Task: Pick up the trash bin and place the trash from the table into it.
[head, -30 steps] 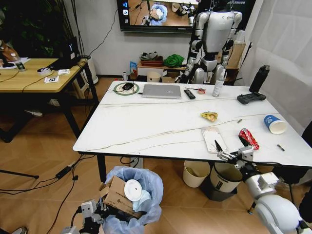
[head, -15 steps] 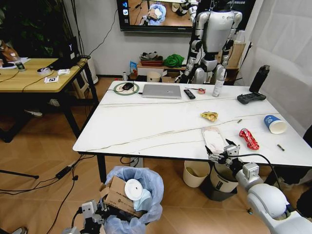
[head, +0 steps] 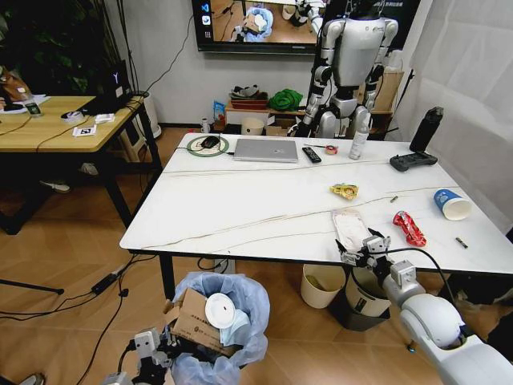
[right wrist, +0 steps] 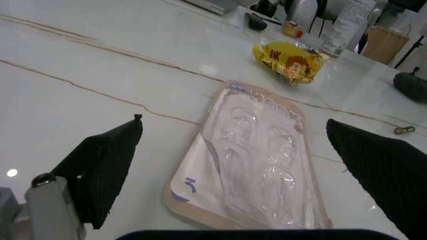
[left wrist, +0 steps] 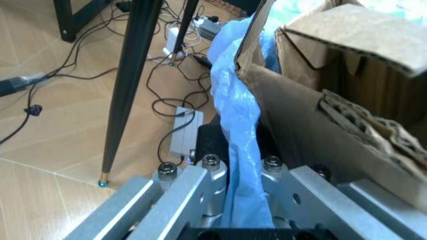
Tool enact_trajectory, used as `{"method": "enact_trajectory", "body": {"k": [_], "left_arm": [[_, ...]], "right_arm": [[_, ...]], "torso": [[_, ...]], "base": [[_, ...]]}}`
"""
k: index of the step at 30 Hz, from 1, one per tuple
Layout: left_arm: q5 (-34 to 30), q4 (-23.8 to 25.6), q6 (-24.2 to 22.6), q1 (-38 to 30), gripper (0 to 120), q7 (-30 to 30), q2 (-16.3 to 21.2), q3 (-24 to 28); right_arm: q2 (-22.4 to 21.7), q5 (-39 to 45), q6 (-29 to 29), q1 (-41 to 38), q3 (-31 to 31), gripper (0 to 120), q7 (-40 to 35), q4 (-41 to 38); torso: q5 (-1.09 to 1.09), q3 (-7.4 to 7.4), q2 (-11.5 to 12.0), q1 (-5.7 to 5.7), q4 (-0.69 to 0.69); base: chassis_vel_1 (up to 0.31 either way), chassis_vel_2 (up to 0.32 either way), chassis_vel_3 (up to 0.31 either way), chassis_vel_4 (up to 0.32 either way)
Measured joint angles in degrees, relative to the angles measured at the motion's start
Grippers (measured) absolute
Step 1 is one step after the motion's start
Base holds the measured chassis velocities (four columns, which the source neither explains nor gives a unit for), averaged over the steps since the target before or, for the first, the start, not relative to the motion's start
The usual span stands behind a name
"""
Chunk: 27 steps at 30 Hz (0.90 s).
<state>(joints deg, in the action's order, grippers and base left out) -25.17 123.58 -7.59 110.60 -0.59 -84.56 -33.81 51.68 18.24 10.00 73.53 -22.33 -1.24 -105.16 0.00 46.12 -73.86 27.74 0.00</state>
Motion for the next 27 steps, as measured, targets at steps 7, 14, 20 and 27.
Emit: {"method": "enact_trajectory", "body": {"k": [7, 14, 20, 27], "left_arm": [[0.01, 0.20, 0.02, -0.04, 0, 0.00, -0.10, -0.02], [0.01, 0.29, 0.04, -0.06, 0, -0.01, -0.18, -0.02], [0.00, 0.47, 0.04, -0.15, 0, -0.04, -0.17, -0.10], [-0.03, 0.62, 0.01, -0.10, 0, -0.07, -0.15, -0.13]], "right_arm": [[0.09, -0.97, -0.32, -1.27, 0.42, 99, 0.16, 2.01], [-0.12, -1.48, -0.67, -2.09, 0.71, 86, 0.87, 4.01], [-0.19, -1.58, -0.81, -1.95, 0.74, 66, 1.16, 4.31], [-0.21, -1.67, -0.81, -1.80, 0.96, 43, 1.47, 4.71]], "torso": [[0.00, 0.00, 0.00, 0.00, 0.00], [0.00, 0.00, 0.00, 0.00, 0.00], [0.00, 0.00, 0.00, 0.00, 0.00], [0.00, 0.00, 0.00, 0.00, 0.00]], "base": [[0.000, 0.000, 0.000, 0.000], [0.000, 0.000, 0.000, 0.000], [0.000, 0.000, 0.000, 0.000], [0.000, 0.000, 0.000, 0.000]]}}
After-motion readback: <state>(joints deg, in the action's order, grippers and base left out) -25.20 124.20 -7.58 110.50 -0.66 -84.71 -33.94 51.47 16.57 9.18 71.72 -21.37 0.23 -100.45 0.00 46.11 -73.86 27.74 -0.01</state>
